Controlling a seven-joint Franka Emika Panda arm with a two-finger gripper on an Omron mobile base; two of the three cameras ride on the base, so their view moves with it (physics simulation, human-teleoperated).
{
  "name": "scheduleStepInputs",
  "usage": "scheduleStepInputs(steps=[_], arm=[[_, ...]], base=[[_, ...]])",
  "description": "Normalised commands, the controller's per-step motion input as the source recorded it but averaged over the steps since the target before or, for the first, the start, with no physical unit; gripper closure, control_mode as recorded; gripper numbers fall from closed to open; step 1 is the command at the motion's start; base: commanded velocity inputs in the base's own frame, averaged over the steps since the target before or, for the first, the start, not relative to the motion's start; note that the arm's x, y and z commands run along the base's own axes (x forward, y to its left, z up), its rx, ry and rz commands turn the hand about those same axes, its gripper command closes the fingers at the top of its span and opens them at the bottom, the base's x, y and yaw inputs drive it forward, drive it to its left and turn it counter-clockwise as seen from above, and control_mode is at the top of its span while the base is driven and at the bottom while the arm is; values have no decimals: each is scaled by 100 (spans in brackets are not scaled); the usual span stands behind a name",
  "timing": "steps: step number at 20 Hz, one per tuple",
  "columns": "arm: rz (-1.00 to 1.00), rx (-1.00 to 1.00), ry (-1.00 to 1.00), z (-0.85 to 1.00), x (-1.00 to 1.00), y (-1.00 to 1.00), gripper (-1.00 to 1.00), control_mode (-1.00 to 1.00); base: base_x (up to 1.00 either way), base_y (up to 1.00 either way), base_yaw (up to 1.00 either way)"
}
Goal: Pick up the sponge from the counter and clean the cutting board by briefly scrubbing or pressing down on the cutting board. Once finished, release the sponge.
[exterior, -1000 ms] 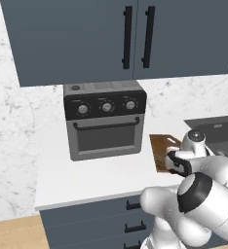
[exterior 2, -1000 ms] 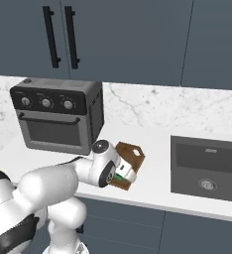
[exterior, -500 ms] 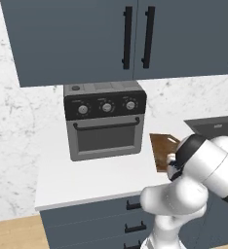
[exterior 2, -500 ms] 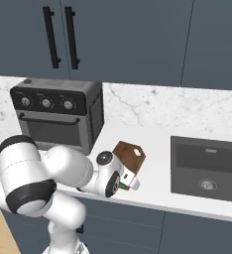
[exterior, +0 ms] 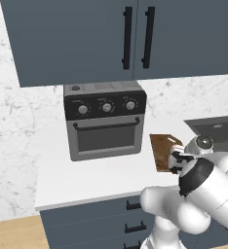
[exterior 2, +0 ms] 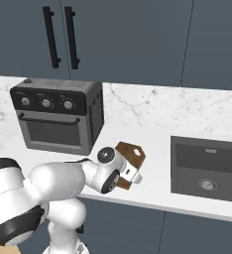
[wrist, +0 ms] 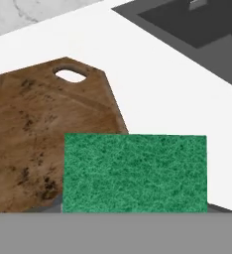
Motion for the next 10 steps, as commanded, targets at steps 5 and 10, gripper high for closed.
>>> scheduleStepInputs(steps=[5,10], arm=[[0,23,0,60,-2,-4,100,-100],[0,6,20,-9,28,20,100,-100]], base=[[0,0,0],[0,0,0]])
